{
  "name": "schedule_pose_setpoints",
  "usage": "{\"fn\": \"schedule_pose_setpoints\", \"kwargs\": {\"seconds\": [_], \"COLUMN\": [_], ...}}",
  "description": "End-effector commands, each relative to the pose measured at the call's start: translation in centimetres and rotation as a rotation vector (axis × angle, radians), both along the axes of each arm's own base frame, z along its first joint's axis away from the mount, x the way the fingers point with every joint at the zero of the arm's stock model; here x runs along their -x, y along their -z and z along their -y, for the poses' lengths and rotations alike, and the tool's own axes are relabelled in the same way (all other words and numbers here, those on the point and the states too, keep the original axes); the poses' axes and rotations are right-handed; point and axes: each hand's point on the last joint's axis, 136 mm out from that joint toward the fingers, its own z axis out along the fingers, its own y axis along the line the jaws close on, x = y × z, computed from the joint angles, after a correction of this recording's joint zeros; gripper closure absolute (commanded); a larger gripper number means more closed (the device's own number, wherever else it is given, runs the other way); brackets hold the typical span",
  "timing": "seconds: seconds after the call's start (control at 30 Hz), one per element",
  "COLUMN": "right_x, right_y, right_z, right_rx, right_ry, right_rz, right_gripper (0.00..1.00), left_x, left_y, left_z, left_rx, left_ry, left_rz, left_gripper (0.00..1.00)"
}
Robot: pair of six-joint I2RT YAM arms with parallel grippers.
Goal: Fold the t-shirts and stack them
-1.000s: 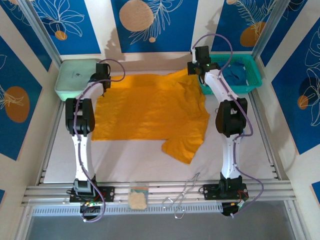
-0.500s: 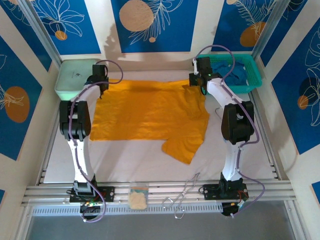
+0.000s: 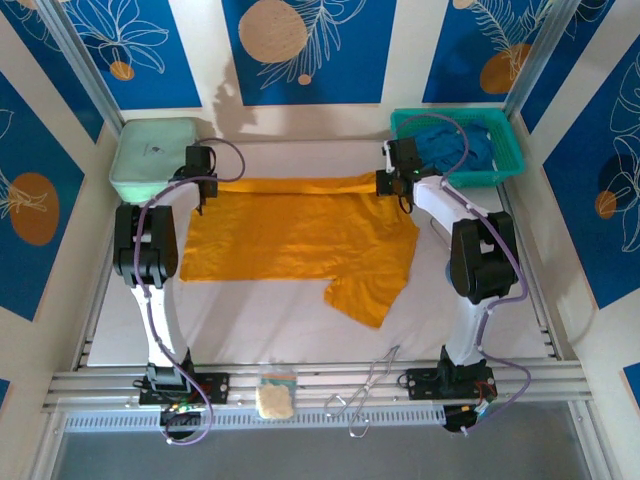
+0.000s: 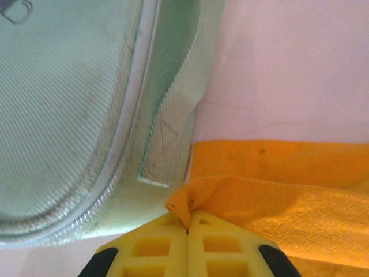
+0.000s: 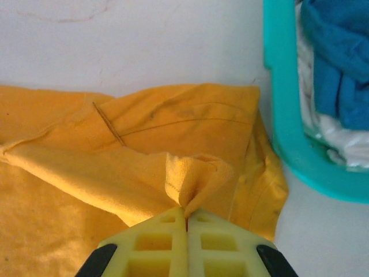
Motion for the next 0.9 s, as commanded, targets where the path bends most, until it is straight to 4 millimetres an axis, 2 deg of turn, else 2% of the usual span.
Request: {"fn": "schedule_pose_setpoints", "kwargs": {"seconds": [0.0,0.07,0.1,0.17,0.2,0.33,0.47,0.53,0.63,0.7,0.77,0.87], "right_x": [0.8,1.6,2.0,2.8,3.2,5.3,7.3,7.9,8.1,8.0,7.7,7.0], "right_y": [0.7,2.2,3.0,4.4,4.8,6.5,6.9,6.4,4.3,2.5,0.6,-1.1], "right_z": [-0.2,-0.2,-0.1,-0.1,-0.1,-1.2,-1.9,-1.9,-2.1,-2.4,-2.9,-3.5], "right_rx": [-0.006,0.002,0.004,0.005,-0.002,-0.037,-0.022,-0.016,-0.012,-0.008,0.003,0.019], "right_ry": [0.035,0.052,0.058,0.073,0.074,0.043,0.020,0.014,-0.006,-0.019,-0.041,-0.063], "right_rz": [-0.028,-0.082,-0.108,-0.166,-0.190,-0.293,-0.355,-0.358,-0.328,-0.300,-0.271,-0.243], "right_gripper": [1.00,1.00,1.00,1.00,1.00,0.83,0.59,0.52,0.49,0.47,0.44,0.42], "left_x": [1.3,1.9,2.1,2.6,2.8,3.5,3.7,3.8,4.2,4.7,5.3,6.6], "left_y": [0.6,1.4,1.7,2.1,2.2,0.7,-1.9,-3.5,-6.4,-8.6,-11.0,-13.9], "left_z": [-0.6,-0.7,-0.7,-0.7,-0.7,-0.7,-0.1,0.0,0.1,0.0,-0.2,-0.5], "left_rx": [0.018,0.015,0.016,0.016,0.018,0.015,0.042,0.042,0.033,0.026,0.024,0.024], "left_ry": [-0.024,-0.026,-0.025,-0.027,-0.026,-0.035,-0.025,-0.024,-0.025,-0.029,-0.034,-0.059], "left_rz": [-0.048,-0.085,-0.098,-0.119,-0.124,-0.090,-0.042,-0.015,0.033,0.071,0.107,0.134], "left_gripper": [1.00,1.00,0.96,0.72,0.68,0.53,0.39,0.33,0.18,0.02,0.01,0.00]}}
